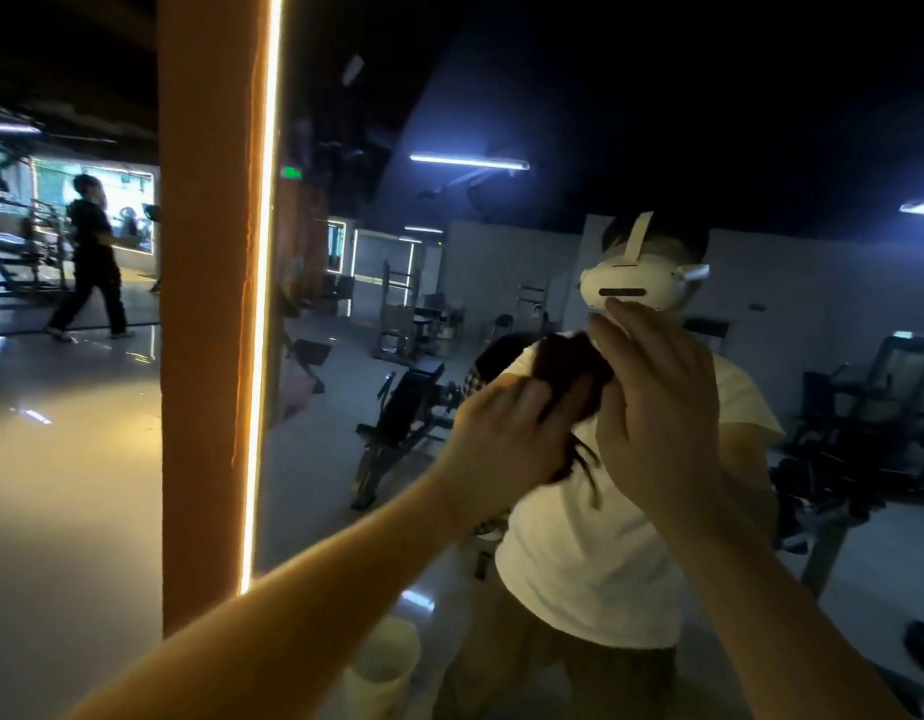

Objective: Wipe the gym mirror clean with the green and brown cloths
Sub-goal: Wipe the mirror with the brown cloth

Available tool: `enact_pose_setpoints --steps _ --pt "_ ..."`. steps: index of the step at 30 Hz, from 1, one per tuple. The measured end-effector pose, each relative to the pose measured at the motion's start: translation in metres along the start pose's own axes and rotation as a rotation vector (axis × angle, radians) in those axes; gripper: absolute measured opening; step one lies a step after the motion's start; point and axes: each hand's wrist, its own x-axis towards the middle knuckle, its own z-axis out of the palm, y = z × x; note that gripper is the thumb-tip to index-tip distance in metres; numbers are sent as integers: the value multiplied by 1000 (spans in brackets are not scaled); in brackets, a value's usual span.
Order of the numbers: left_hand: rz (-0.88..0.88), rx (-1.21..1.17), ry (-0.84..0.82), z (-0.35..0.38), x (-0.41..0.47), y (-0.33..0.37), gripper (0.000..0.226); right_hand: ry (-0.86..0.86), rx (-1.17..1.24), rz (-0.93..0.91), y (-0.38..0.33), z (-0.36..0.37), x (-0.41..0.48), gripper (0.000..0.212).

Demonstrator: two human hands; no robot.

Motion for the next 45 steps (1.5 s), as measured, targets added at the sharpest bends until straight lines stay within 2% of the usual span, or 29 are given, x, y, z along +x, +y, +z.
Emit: enact_pose_setpoints --steps 3,6,8,9,11,14,16,18,19,20,23,25,27,29,32,34,35,36,37,39,41,43,45 --pt "-273 226 8 -16 -3 -80 58 -10 -55 2 -8 8 9 48" --pt "-657 94 70 -29 4 -121 65 -84 -133 20 -11 12 7 52" --pt "-816 19 139 -27 18 -105 71 -114 -155 3 -7 11 8 53" --pt "-809 -18 155 -22 25 -87 70 -118 -161 -11 -5 10 10 52" --pt "-688 -89 168 -9 33 -37 67 -103 -142 -31 -1 5 16 52" --pt "-346 -116 87 -5 37 18 58 -22 -22 -14 6 -6 30 53" --pt "9 -8 68 -7 37 8 50 21 -1 -19 12 -14 39 52" --pt "201 146 36 -20 45 -32 50 31 -9 -55 19 -17 49 52" --pt "190 215 42 -25 51 -60 52 43 -28 -76 22 -19 54 51" --pt "104 260 63 -30 58 -90 53 58 -58 -94 26 -19 58 51" --pt "-410 232 178 -49 86 -164 57 93 -168 -102 36 -21 67 53" --pt "-625 153 249 -47 106 -165 57 66 -234 -100 41 -22 68 55" --pt "-638 56 287 -35 121 -124 56 25 -285 -126 43 -19 63 57" --pt "-523 -42 258 -19 125 -63 59 47 -256 -139 48 -17 61 56" --pt "-190 -67 188 -8 119 -11 59 144 -146 -97 56 -23 70 51" --pt "152 70 133 -16 123 -35 62 179 -160 -81 59 -29 79 50" --pt "246 153 98 -26 127 -56 65 170 -200 -84 61 -33 83 52" --pt "228 213 78 -35 133 -81 64 154 -245 -79 64 -36 88 54" --pt "121 266 83 -44 141 -110 60 139 -285 -60 69 -39 92 55" --pt "-221 336 162 -57 160 -163 53 120 -336 -1 77 -43 96 58" --pt "-464 290 193 -62 183 -182 53 88 -366 19 82 -45 96 59" --pt "-545 193 245 -53 215 -155 59 45 -394 -16 85 -45 94 60" --pt "-490 51 299 -39 238 -100 62 45 -364 -53 89 -47 92 57"
